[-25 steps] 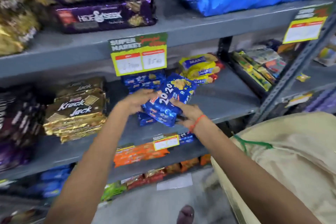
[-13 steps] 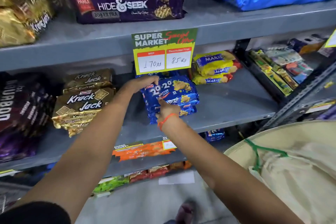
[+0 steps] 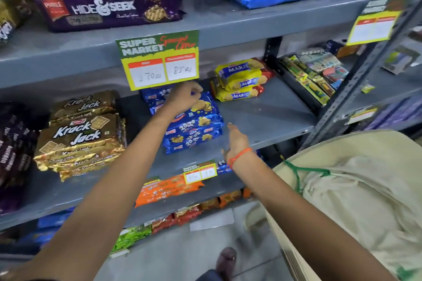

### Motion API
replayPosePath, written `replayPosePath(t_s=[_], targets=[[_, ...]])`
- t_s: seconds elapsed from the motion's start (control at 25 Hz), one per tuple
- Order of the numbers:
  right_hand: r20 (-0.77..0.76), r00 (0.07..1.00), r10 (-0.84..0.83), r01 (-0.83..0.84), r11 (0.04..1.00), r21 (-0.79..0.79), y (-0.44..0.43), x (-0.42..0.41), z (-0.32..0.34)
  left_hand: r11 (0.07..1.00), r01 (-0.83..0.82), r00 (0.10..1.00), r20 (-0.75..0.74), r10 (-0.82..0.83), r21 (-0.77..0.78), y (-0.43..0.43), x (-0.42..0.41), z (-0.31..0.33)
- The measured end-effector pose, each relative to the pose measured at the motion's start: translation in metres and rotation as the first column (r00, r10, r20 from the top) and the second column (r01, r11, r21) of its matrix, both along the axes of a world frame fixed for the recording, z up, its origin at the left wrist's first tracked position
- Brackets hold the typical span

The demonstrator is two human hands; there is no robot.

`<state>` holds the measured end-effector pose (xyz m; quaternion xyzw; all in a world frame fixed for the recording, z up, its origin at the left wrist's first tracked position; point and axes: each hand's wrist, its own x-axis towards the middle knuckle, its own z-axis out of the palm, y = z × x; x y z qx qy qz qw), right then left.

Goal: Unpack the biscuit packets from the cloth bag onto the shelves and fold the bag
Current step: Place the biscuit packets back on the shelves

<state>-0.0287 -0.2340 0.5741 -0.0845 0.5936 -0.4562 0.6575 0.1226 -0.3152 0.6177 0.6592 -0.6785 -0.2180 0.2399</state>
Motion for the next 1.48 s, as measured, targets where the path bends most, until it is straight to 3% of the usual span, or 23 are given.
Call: replayPosePath(t_s=[0.08, 0.16, 0.36, 0.56, 0.68, 0.8, 0.88, 0.92, 1.0, 1.08, 1.2, 1.32, 1.48], targets=[[0.071, 0.995, -0.073, 0.072, 0.997, 0.008, 0.013, -0.043, 0.005, 0.991, 0.009, 0.999, 0.053, -0.002, -0.137, 0.012, -0.040, 0.004], [0.085, 0.985, -0.151, 0.149, 0.988, 0.030, 0.028, -0.091, 0.009, 0.982, 0.095, 0.995, 0.036, -0.091, -0.166, 0.025, -0.089, 0.006], [0.075, 0.927, -0.368, 0.366, 0.930, 0.047, 0.098, -0.220, -0.006, 0.904, 0.425, 0.904, -0.081, -0.421, 0.040, 0.064, -0.235, -0.036], [-0.097, 0.732, -0.674, 0.678, 0.735, 0.008, 0.203, -0.363, -0.023, 0.696, 0.683, 0.730, -0.238, -0.640, 0.223, 0.146, -0.398, -0.088], [-0.325, 0.578, -0.749, 0.792, 0.610, 0.002, 0.270, -0.423, -0.037, 0.550, 0.754, 0.654, -0.345, -0.673, 0.358, 0.208, -0.473, -0.114], [-0.418, 0.390, -0.821, 0.897, 0.442, -0.029, 0.334, -0.459, -0.063, 0.341, 0.790, 0.572, -0.411, -0.710, 0.510, 0.271, -0.532, -0.131], [-0.508, 0.307, -0.805, 0.931, 0.365, -0.017, 0.366, -0.479, -0.095, 0.228, 0.752, 0.564, -0.423, -0.710, 0.619, 0.303, -0.561, -0.138], [-0.546, 0.303, -0.781, 0.934, 0.356, 0.009, 0.378, -0.485, -0.106, 0.208, 0.728, 0.575, -0.416, -0.705, 0.654, 0.315, -0.572, -0.142], [-0.594, 0.316, -0.739, 0.938, 0.337, 0.080, 0.393, -0.488, -0.111, 0.255, 0.725, 0.597, -0.398, -0.697, 0.640, 0.328, -0.596, -0.146], [-0.562, 0.311, -0.766, 0.949, 0.278, 0.147, 0.402, -0.486, -0.118, 0.300, 0.757, 0.595, -0.423, -0.684, 0.581, 0.335, -0.626, -0.145], [-0.346, 0.282, -0.895, 0.954, 0.224, 0.199, 0.407, -0.477, -0.131, 0.263, 0.764, 0.577, -0.442, -0.686, 0.590, 0.338, -0.669, -0.140], [-0.170, 0.315, -0.934, 0.939, 0.281, 0.198, 0.412, -0.479, -0.136, 0.153, 0.762, 0.527, -0.466, -0.710, 0.629, 0.337, -0.689, -0.147], [0.043, 0.368, -0.929, 0.904, 0.369, 0.215, 0.407, -0.479, -0.142, 0.087, 0.771, 0.466, -0.464, -0.753, 0.631, 0.331, -0.705, -0.163]])
